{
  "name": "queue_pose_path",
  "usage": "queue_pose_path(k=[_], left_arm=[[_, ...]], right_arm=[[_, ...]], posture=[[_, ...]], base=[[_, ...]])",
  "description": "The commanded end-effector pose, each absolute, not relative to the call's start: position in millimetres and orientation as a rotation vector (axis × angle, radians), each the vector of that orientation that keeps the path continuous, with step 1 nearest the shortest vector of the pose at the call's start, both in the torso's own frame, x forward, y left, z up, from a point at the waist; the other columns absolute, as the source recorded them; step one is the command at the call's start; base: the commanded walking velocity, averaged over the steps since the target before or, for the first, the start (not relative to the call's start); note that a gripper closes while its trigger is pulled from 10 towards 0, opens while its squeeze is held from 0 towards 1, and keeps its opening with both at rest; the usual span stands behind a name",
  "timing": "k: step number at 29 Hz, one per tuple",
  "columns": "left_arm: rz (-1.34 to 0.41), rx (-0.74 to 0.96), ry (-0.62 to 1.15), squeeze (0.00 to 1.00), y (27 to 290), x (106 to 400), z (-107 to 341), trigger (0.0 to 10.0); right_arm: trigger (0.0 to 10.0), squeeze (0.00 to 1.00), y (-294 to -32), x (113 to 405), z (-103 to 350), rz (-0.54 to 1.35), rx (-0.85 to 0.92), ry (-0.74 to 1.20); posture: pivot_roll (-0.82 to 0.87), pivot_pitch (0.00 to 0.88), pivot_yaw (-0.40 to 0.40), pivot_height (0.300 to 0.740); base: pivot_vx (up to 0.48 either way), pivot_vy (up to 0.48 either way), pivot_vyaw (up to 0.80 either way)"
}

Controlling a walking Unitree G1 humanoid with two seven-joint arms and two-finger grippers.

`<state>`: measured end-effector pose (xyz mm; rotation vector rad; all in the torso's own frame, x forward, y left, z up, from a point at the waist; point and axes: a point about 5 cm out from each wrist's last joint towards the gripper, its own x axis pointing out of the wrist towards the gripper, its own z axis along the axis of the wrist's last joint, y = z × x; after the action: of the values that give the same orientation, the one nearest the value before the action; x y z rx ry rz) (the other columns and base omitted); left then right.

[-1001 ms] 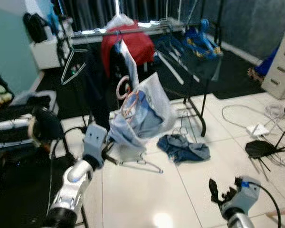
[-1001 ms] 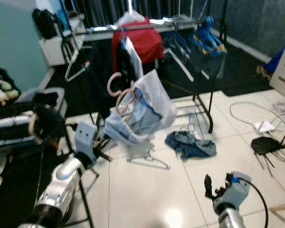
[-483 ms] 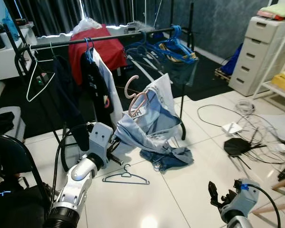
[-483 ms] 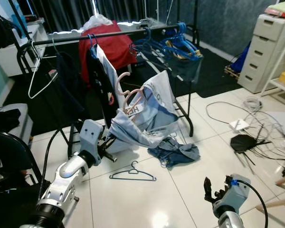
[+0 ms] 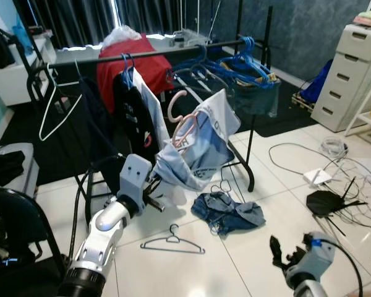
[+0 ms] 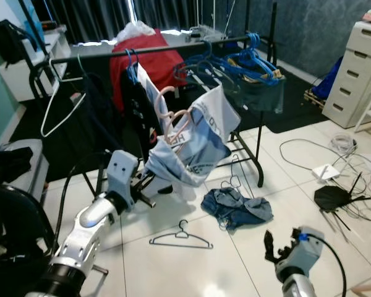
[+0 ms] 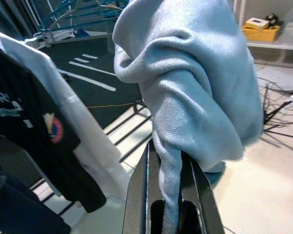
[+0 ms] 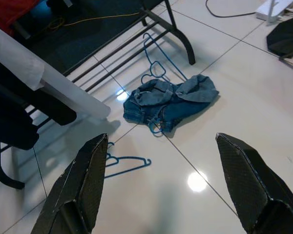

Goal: Hang hanger

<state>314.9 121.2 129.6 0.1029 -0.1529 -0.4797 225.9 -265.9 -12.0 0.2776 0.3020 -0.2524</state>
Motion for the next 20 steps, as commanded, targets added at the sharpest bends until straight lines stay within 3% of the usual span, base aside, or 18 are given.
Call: queue_pose_path(k=[1, 20], left_arm=[[-0.496, 0.105, -0.169, 0.0, 116.4, 315.3, 136.9, 10.0], [-0.488, 0.109, -0.112, 0.0, 115.4, 314.1, 129.1, 10.0]], right_arm=[[10.0, 0.0, -265.8, 224.5, -13.1, -0.255, 0.278, 0.303], [10.0, 0.0, -265.3, 225.3, -16.5, -0.258, 0.285, 0.322]], posture=[[-0.13, 0.0, 0.061, 0.71], [-0.11, 0.0, 0.069, 0.71]], base=[[0.337, 0.0, 0.0], [0.337, 0.0, 0.0]])
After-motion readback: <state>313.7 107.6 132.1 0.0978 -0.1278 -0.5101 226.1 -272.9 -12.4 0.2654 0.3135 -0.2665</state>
